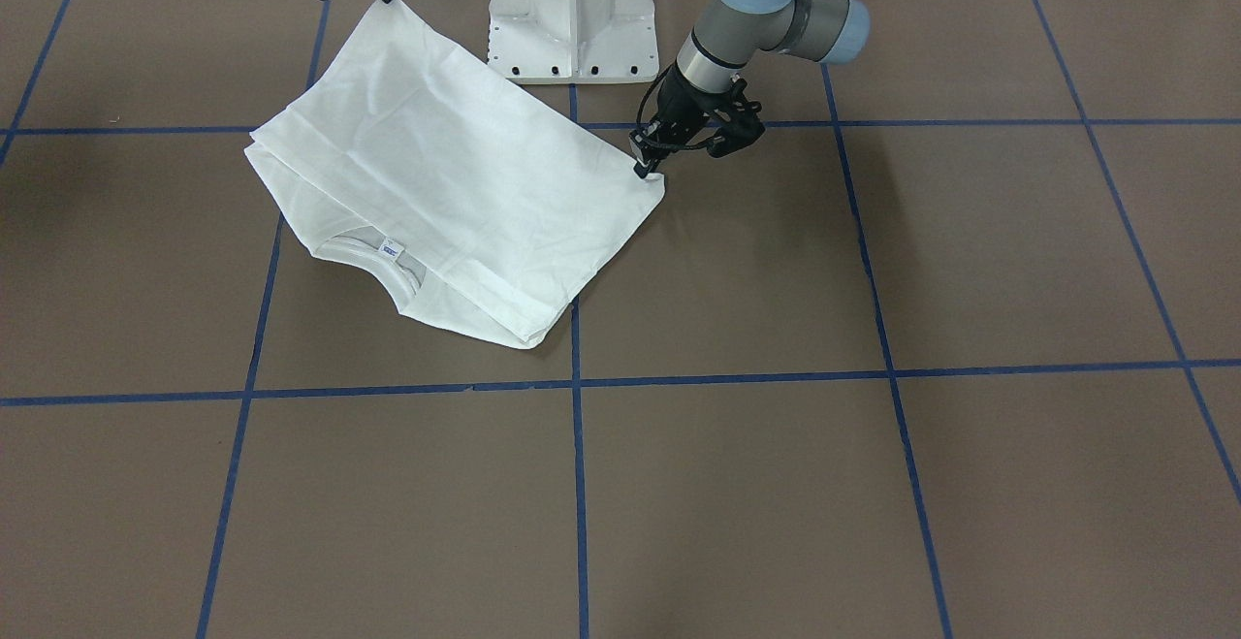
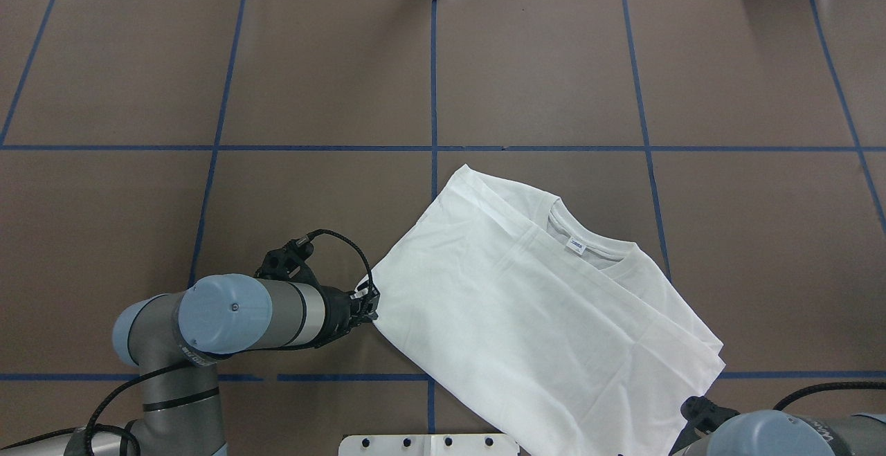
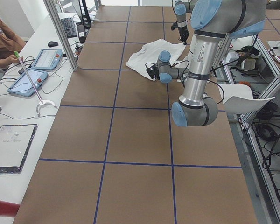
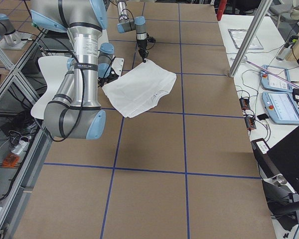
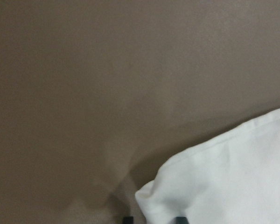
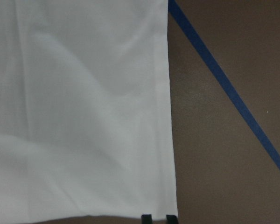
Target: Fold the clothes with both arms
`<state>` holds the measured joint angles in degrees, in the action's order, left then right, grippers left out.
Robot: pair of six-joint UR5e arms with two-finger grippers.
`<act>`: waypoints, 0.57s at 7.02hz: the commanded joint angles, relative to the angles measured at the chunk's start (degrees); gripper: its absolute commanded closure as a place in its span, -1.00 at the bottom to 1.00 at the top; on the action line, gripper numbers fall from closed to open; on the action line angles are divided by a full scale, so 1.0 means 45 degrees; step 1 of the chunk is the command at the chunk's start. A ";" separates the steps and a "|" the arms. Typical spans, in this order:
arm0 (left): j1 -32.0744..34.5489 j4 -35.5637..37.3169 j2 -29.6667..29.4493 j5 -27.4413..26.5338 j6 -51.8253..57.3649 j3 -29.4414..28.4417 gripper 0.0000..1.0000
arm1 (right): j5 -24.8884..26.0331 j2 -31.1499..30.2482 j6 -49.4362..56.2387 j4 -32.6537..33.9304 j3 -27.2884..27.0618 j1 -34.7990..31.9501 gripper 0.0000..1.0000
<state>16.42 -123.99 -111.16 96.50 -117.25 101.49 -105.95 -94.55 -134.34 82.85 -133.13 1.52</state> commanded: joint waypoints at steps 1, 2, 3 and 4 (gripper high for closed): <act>0.0353 0.0014 -0.0161 -0.0038 0.0079 0.0025 1.00 | 0.0146 0.0033 -0.0807 0.0007 -0.0006 -0.0335 -1.00; 0.0568 0.0015 -0.0181 -0.0038 0.0544 0.0045 1.00 | 0.0146 0.0053 -0.0829 0.0007 -0.0025 -0.0685 -1.00; 0.1015 -0.0005 -0.0375 -0.0058 0.1187 0.0006 1.00 | 0.0088 0.0053 -0.0830 0.0046 -0.0122 -0.0921 -1.00; 0.1754 0.0014 -0.0725 -0.0038 0.1967 -0.0149 1.00 | -0.0048 0.0073 -0.0810 0.0065 -0.0239 -0.1465 -1.00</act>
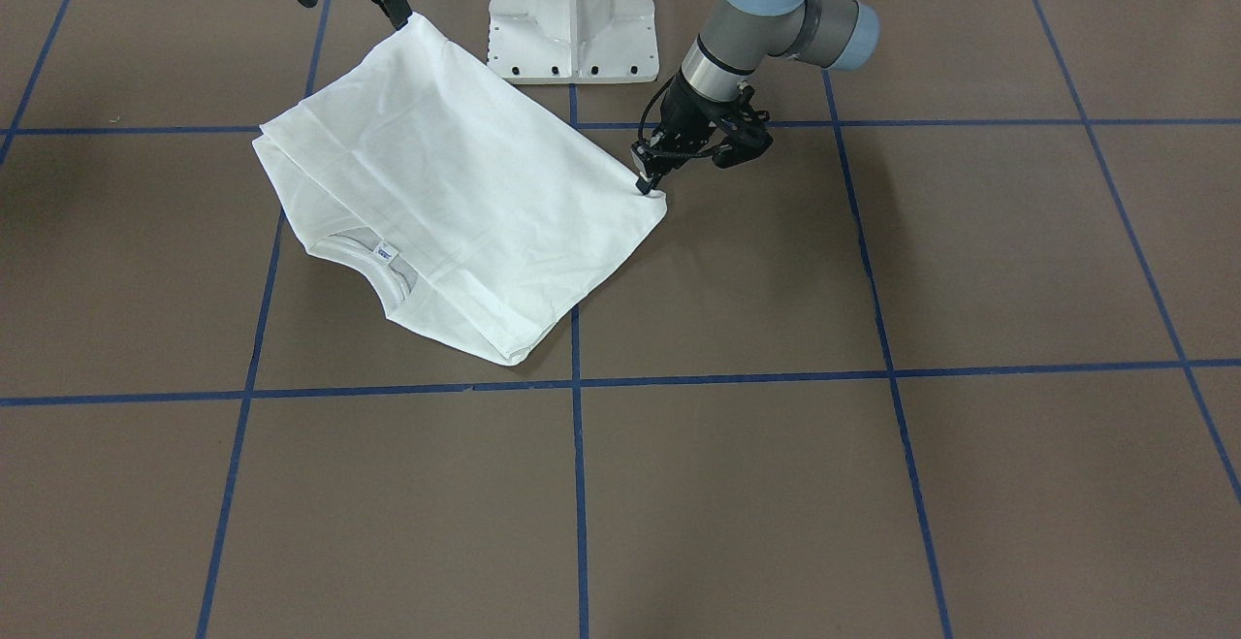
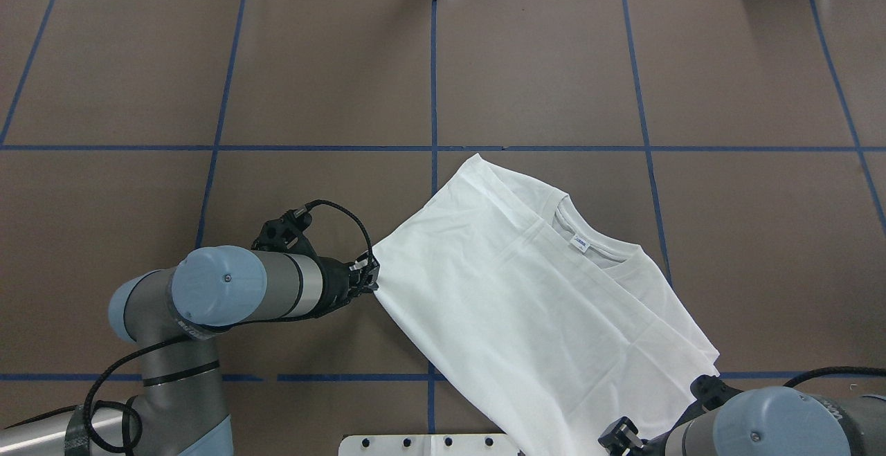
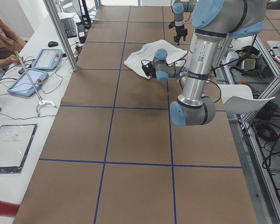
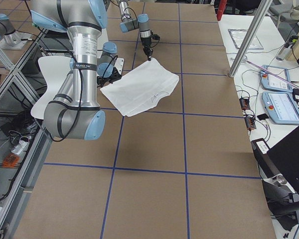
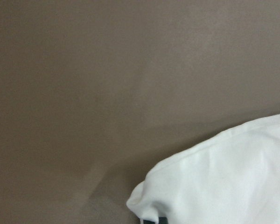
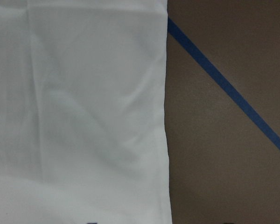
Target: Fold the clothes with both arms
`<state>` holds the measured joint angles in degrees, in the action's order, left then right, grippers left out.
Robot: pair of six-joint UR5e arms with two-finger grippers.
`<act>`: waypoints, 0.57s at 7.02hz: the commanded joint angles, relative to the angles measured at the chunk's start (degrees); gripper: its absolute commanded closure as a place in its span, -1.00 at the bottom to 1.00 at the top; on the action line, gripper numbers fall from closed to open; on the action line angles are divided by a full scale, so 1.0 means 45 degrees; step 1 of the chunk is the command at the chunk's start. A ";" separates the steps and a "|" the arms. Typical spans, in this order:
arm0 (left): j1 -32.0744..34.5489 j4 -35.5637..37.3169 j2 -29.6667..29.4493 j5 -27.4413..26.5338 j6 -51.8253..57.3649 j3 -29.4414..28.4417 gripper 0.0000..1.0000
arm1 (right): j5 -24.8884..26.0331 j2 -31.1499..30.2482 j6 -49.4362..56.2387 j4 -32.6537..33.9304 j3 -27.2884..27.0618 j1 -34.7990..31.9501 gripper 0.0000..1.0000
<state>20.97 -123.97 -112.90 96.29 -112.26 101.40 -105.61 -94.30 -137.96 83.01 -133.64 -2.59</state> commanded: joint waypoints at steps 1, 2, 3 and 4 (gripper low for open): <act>0.1602 -0.0087 -0.0766 0.0028 0.1541 -0.0691 1.00 | -0.0222 0.0037 -0.0007 0.0068 -0.0087 -0.1138 -1.00; 0.2403 -0.0166 -0.1389 0.0067 0.2206 -0.1702 1.00 | -0.0223 0.0540 0.0186 0.0146 0.0049 -0.1840 -1.00; 0.3107 -0.0244 -0.2497 0.0087 0.2908 -0.3607 1.00 | -0.0242 0.1474 0.0478 0.1055 0.0282 -0.2756 -1.00; 0.3636 -0.1675 -0.3321 0.0087 0.3302 -0.5714 1.00 | -0.0262 0.2875 0.1177 0.2843 0.0439 -0.3538 -1.00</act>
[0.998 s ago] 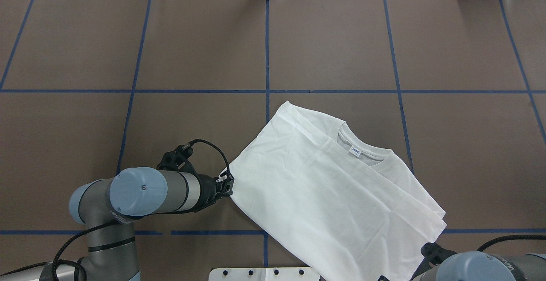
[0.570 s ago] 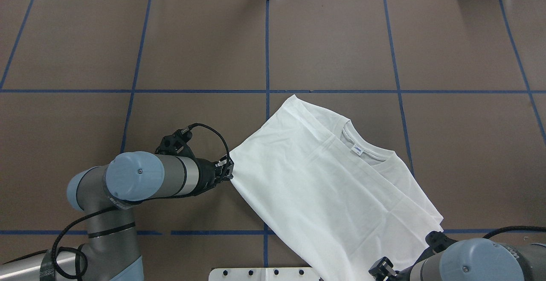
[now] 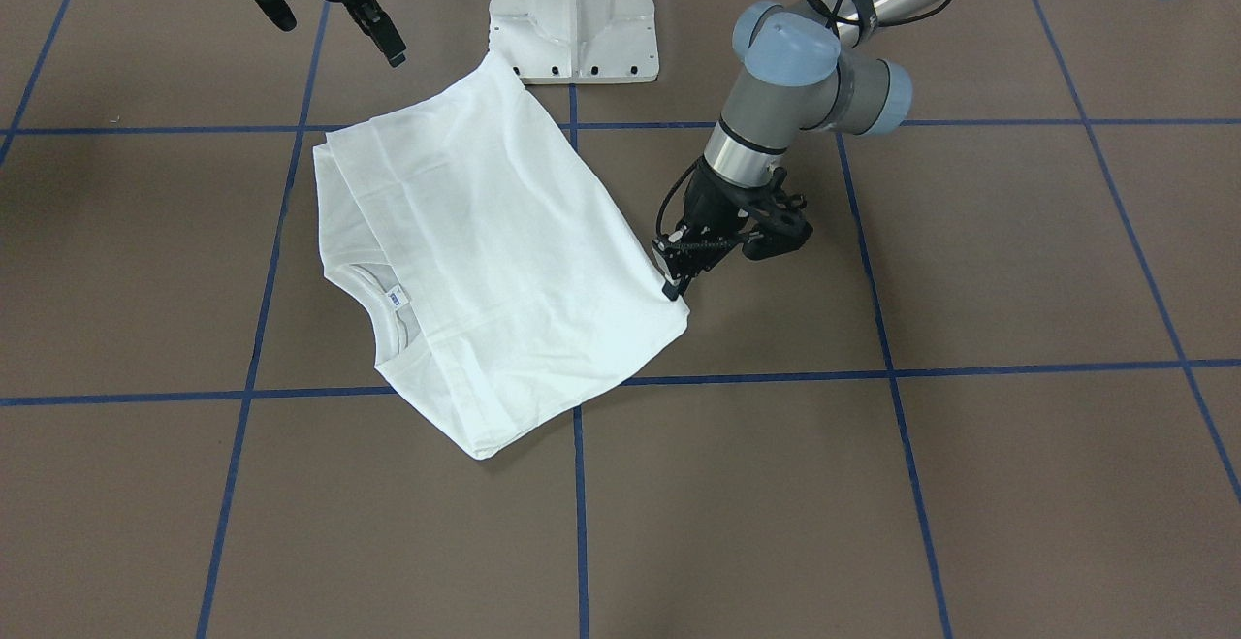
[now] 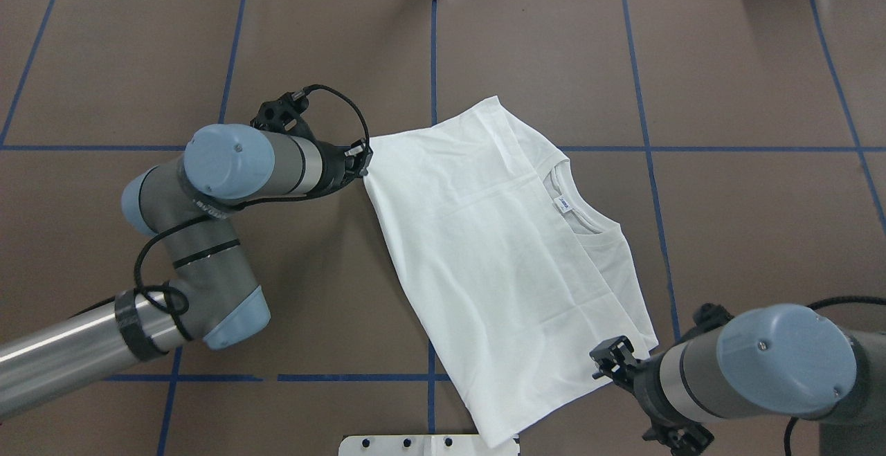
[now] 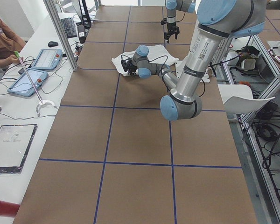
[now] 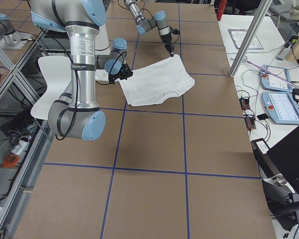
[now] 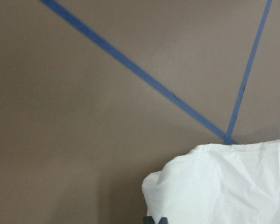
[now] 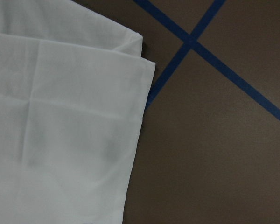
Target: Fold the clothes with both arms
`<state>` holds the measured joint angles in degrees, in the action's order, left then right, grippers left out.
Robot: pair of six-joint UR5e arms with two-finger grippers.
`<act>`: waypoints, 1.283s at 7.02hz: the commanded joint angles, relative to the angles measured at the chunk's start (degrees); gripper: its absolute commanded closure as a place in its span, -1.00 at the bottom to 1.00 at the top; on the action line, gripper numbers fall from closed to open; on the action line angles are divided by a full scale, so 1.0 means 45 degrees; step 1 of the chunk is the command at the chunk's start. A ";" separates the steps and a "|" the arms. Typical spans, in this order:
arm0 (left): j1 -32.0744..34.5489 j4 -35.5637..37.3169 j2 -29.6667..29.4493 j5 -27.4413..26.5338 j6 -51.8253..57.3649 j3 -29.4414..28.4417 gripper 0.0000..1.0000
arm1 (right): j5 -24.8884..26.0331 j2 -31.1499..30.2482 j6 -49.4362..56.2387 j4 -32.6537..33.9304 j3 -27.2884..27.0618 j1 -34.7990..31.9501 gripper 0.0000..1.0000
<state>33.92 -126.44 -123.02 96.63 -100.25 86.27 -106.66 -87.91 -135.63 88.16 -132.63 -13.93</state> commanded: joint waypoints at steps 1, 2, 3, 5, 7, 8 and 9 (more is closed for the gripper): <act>0.1111 -0.2842 -0.2259 -0.0008 0.0733 -0.5119 1.00 | -0.0008 0.3016 0.1674 0.3342 0.0816 -0.1528 -1.00; 0.1521 -0.3382 -0.3354 0.0011 0.0927 -0.6926 1.00 | -0.0008 0.3457 0.2032 0.3436 0.1576 -0.1881 -1.00; 0.1815 -0.3426 -0.3462 0.0031 0.1490 -0.7214 1.00 | 0.0031 0.3539 0.2268 0.3398 0.1642 -0.2388 -1.00; 0.1953 -0.4085 -0.4416 0.0050 0.1515 -0.8812 1.00 | 0.0051 0.3637 0.3712 0.3185 0.1972 -0.2936 -1.00; 0.1994 -0.4090 -0.4613 0.0128 0.1515 -0.8838 0.42 | 0.0031 0.3637 0.3715 0.2405 0.2538 -0.3135 -1.00; 0.2013 -0.4071 -0.4654 0.0380 0.1515 -0.8819 0.30 | 0.0070 0.3657 0.3754 0.2402 0.2560 -0.3135 -1.00; 0.2168 -0.3974 -0.4654 0.0962 0.1534 -0.8529 0.13 | 0.0090 0.3773 0.3735 0.2073 0.2696 -0.3135 -1.00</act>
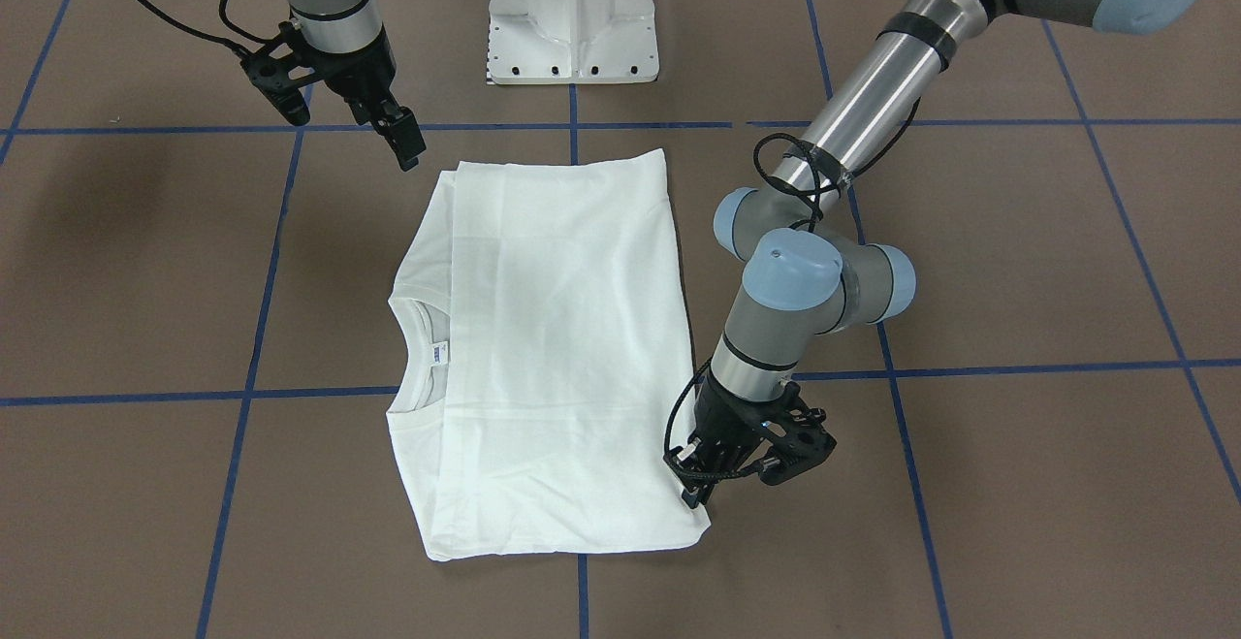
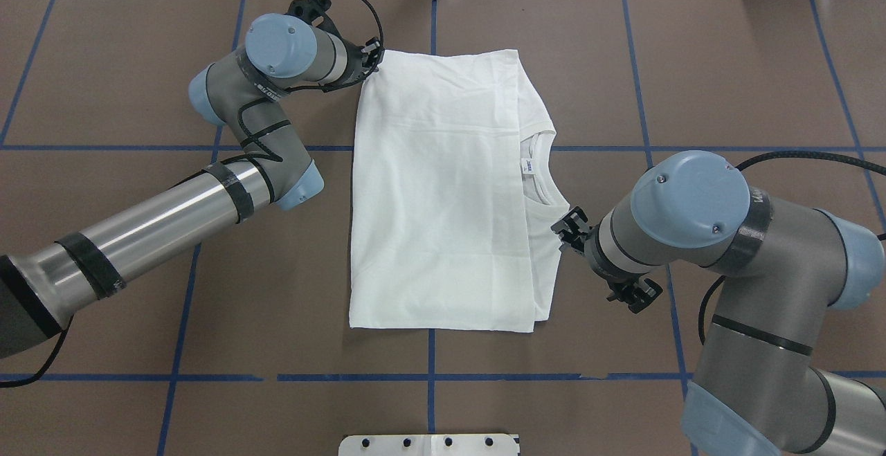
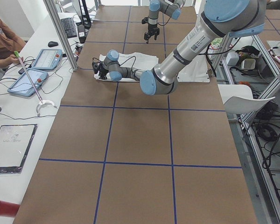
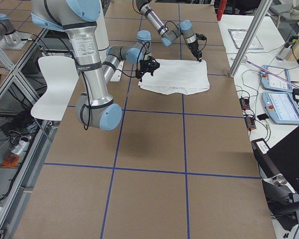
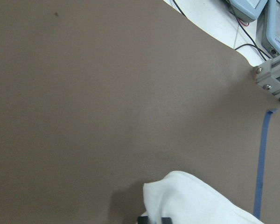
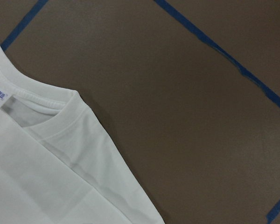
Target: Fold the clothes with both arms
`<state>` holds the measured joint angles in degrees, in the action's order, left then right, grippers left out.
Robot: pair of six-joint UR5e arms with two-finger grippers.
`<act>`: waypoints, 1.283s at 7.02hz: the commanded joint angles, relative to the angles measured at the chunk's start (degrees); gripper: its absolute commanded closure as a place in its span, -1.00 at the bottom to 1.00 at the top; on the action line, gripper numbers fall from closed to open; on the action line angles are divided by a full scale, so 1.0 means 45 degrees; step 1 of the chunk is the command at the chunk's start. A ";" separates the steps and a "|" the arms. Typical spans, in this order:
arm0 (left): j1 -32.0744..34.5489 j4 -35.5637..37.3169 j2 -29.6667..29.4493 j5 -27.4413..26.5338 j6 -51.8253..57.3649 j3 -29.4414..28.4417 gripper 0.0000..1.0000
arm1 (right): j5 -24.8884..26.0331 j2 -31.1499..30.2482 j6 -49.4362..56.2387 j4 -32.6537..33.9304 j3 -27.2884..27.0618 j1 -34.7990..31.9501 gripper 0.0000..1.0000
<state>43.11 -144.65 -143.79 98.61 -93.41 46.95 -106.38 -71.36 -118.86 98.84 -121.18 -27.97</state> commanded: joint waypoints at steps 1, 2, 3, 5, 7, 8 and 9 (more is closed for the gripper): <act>0.0184 0.0499 0.0504 0.1050 0.0015 0.1276 0.08 | 0.0162 0.0134 -0.0129 -0.0904 0.0711 0.0025 -1.00; 0.0185 0.1045 0.1573 0.1616 0.0015 0.3027 0.06 | 0.0183 0.0231 -0.0227 -0.1161 0.0717 0.0025 -1.00; 0.0320 0.1650 0.2221 0.2511 0.0015 0.4359 0.05 | 0.0241 0.0232 -0.0460 -0.1183 0.0814 0.0141 -1.00; 0.0360 0.2649 0.3376 0.2735 0.0034 0.6765 0.03 | 0.2378 0.0445 -0.1958 -0.1183 0.1260 0.1560 -1.00; 0.0322 0.2652 0.3536 0.2891 -0.0024 0.7029 0.00 | 0.3247 0.0662 -0.3641 -0.1184 0.1751 0.2405 -1.00; 0.0321 0.2652 0.3517 0.2872 -0.0082 0.7029 -0.01 | 0.3733 0.0681 -0.4226 -0.1222 0.1868 0.2814 -0.99; 0.0321 0.2632 0.3556 0.2872 -0.0083 0.7009 -0.01 | 0.3796 0.0643 -0.4793 -0.1764 0.1966 0.2953 -0.98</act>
<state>44.59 -132.77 -127.96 111.51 -93.67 78.45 -90.52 -68.40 -137.16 92.82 -112.95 -16.00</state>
